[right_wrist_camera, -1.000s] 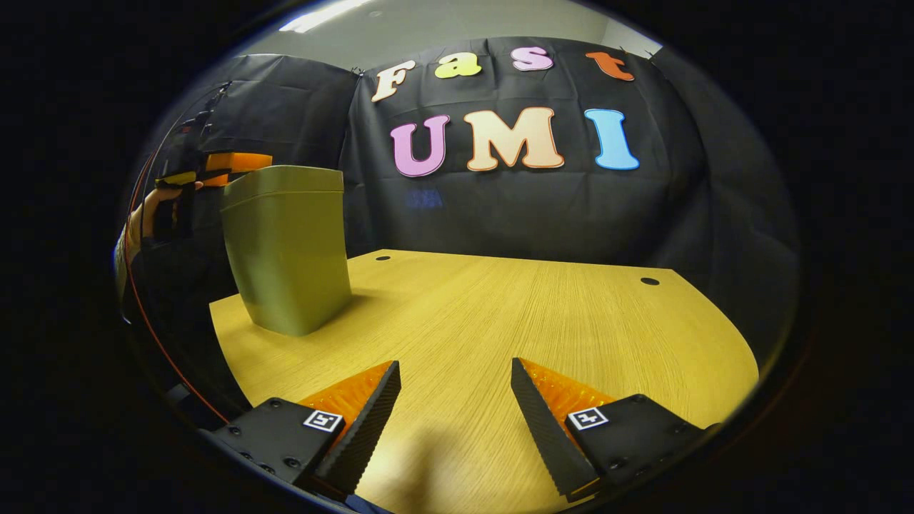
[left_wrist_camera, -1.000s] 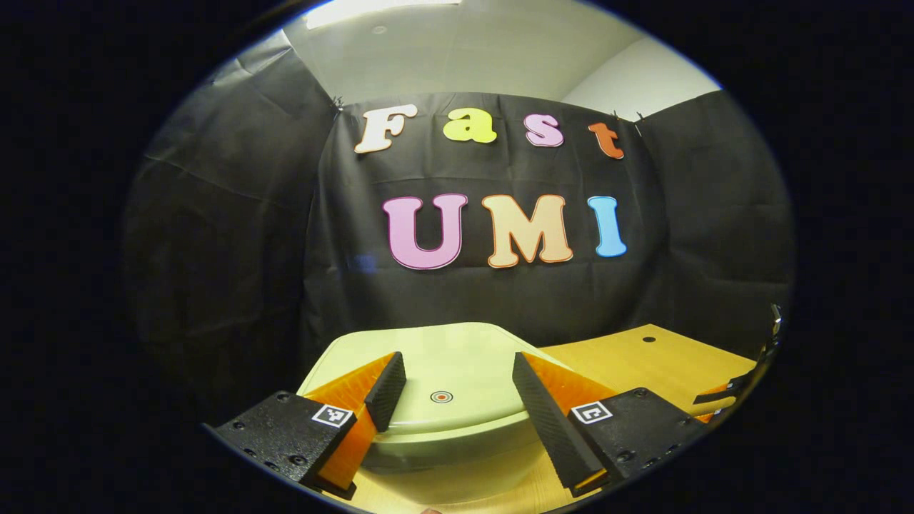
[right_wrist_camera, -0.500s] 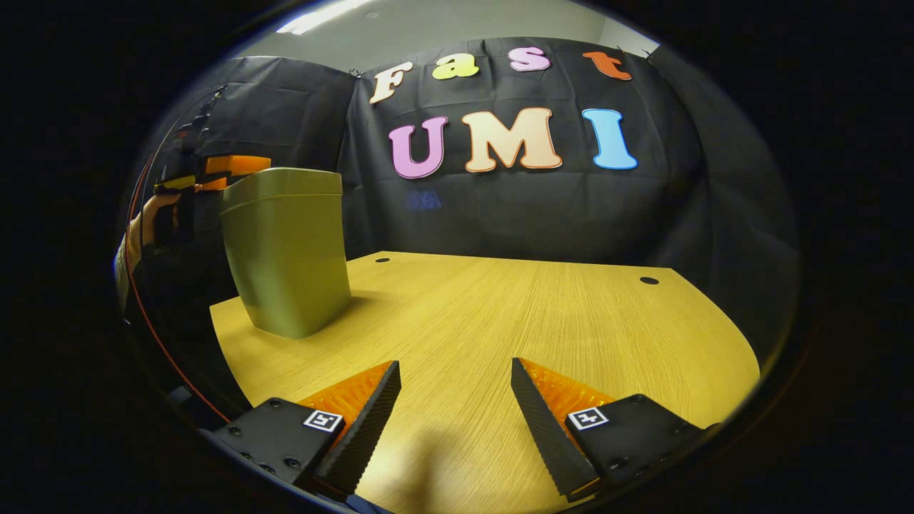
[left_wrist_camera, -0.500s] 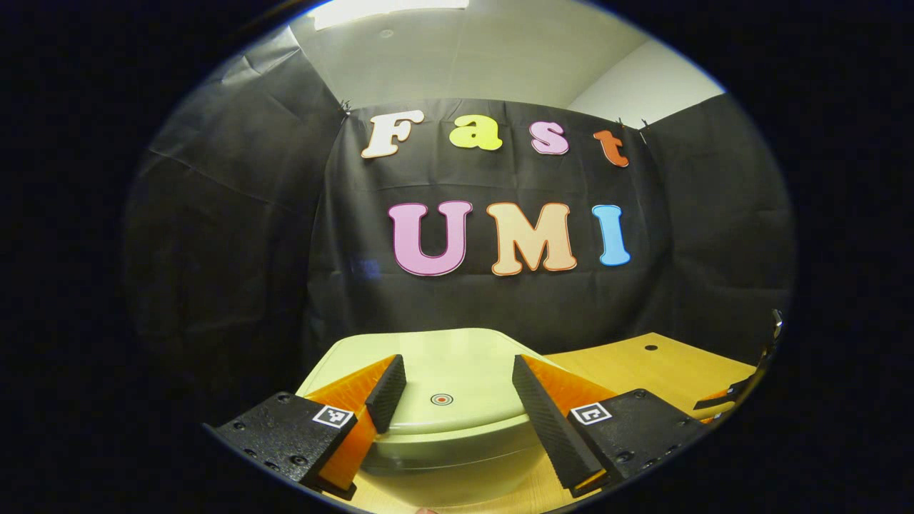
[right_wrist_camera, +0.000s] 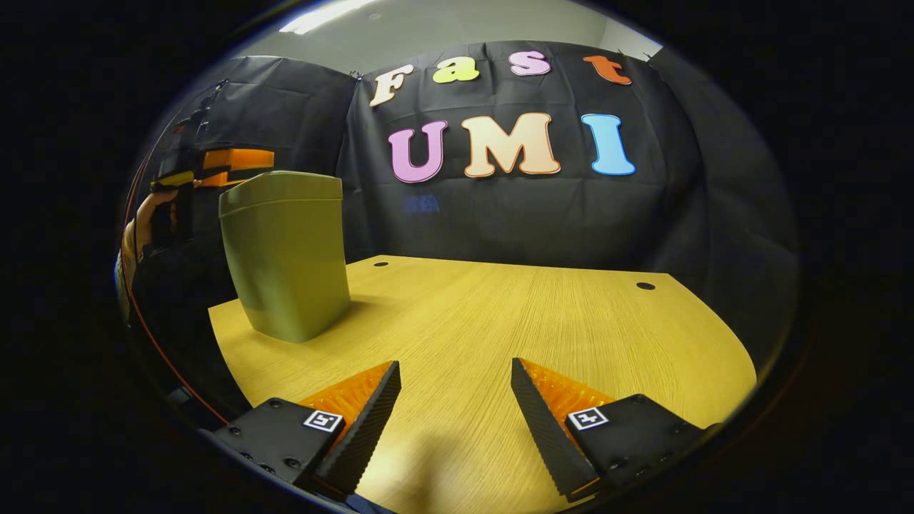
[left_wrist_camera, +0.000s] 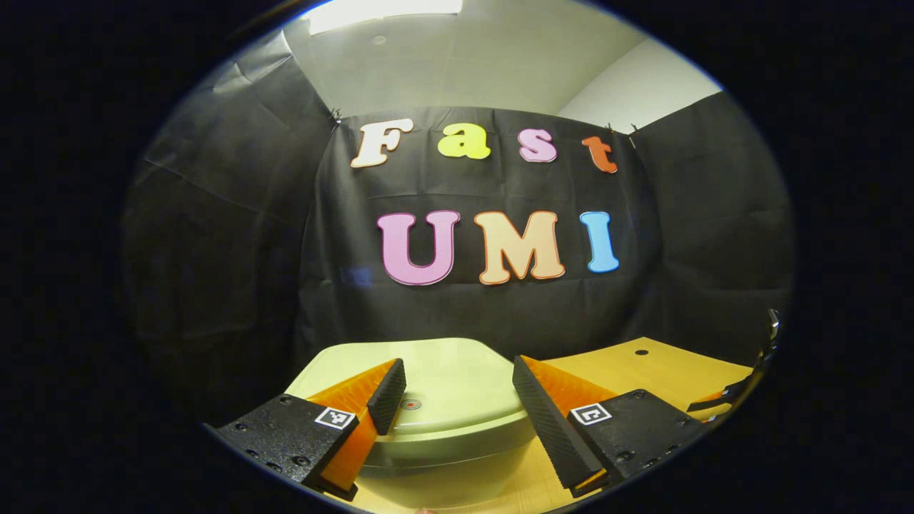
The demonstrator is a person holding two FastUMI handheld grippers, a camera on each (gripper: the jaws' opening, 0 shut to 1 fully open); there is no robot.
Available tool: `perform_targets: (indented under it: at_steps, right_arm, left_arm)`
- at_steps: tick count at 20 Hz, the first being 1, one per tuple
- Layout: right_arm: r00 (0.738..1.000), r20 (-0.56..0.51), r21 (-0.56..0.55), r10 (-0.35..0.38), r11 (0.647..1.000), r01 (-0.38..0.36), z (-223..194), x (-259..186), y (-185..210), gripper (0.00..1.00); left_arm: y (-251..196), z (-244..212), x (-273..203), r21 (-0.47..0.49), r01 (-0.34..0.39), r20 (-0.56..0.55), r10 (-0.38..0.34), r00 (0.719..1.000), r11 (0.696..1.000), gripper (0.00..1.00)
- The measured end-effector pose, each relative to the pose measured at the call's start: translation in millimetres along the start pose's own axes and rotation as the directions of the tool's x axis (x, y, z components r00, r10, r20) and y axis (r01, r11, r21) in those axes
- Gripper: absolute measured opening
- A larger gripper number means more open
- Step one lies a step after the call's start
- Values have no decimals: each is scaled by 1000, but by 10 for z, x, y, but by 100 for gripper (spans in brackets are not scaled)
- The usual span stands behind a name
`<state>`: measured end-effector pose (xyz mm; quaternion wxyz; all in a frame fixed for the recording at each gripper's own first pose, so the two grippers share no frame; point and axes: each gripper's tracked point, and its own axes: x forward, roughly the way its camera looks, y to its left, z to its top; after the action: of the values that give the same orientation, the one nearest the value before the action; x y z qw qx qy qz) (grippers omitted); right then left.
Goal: Press the lid of the desktop garbage bin to open it, pick up the crumpled paper on the desktop and throw it into the bin, then pick up the pop can on the desktop and drop it into the bin, and finally close the garbage bin lid.
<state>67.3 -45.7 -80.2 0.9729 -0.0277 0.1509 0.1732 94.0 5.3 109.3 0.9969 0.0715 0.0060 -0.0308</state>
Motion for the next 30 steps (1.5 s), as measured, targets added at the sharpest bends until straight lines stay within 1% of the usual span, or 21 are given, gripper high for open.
perform_targets:
  at_steps: [4, 6, 8, 10, 13, 17, 21, 26, 29, 30]
  right_arm:
    - [1000, 10, 10, 2, 1000, -2, 15, -29, -3, 98]
    - [1000, 7, 17, 5, 1000, -5, 30, -13, -25, 98]
    - [1000, 10, 12, 5, 1000, -5, 80, -32, -33, 98]
    - [1000, 31, -4, 0, 1000, 0, 132, -74, -41, 98]
    - [999, 50, 6, 8, 1000, -8, 164, -81, -34, 98]
    - [998, 56, 8, 4, 1000, -5, 125, -114, -27, 98]
    - [998, 66, 17, 2, 1000, -3, 124, -124, -15, 98]
    - [996, 94, 9, -9, 1000, 8, 198, -179, 26, 98]
    - [995, 101, 4, -7, 1000, 7, 210, -211, 83, 99]
    - [995, 103, 2, -3, 1000, 3, 230, -217, 111, 98]
  left_arm:
    - [-564, 19, -3, -11, 121, 17, -121, 993, 993, 94]
    - [-869, -6, -34, -9, 187, 25, -186, 982, 982, 93]
    - [-1159, -123, -70, -4, 244, 21, -244, 970, 970, 93]
    - [-1355, -274, -81, -8, 278, 7, -278, 961, 961, 93]
    - [-1658, -505, -72, -70, 317, -1, -317, 948, 946, 93]
    - [-1755, -773, -77, -87, 302, -3, -304, 953, 949, 93]
    - [-1744, -1078, -92, -113, 287, -36, -292, 956, 951, 93]
    - [-1603, -1263, -147, -113, 246, -48, -252, 967, 963, 93]
    - [-1593, -1358, -176, -108, 247, -57, -254, 965, 963, 92]
    - [-1595, -1396, -195, -108, 249, -64, -257, 964, 962, 92]
